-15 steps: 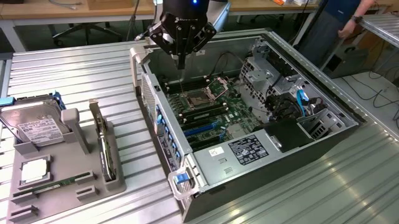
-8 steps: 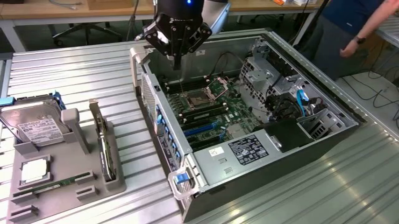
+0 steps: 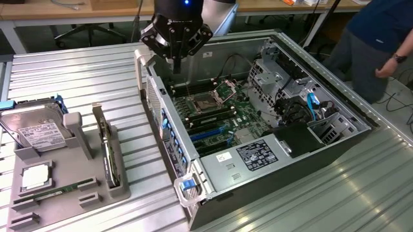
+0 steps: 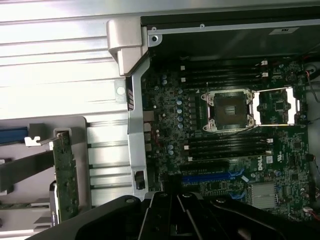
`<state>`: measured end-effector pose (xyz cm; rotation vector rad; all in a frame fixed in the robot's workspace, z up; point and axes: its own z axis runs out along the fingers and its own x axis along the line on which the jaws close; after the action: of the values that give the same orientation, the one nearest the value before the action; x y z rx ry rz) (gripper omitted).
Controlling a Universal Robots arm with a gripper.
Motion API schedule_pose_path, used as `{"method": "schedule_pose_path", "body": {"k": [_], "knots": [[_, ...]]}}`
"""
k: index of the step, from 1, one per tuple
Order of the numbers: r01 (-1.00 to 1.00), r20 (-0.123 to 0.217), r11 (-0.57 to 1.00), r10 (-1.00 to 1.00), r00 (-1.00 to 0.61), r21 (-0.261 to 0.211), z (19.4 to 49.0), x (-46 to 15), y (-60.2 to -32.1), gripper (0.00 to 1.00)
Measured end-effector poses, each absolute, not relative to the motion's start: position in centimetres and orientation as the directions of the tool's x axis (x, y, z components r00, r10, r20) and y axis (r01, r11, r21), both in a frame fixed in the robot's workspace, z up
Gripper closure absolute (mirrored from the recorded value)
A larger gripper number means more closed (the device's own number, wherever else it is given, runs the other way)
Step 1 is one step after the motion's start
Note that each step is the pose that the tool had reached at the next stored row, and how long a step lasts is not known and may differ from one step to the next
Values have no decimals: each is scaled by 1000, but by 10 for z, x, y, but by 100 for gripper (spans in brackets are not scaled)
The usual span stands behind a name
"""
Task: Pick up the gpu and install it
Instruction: 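Reach for the gpu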
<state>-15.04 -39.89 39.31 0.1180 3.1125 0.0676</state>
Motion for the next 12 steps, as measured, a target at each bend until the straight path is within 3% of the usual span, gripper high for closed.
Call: {"method": "schedule_pose_path", "body": {"k": [12], "knots": [[75, -24, 996, 76, -997, 44, 393, -180, -399, 89]]}}
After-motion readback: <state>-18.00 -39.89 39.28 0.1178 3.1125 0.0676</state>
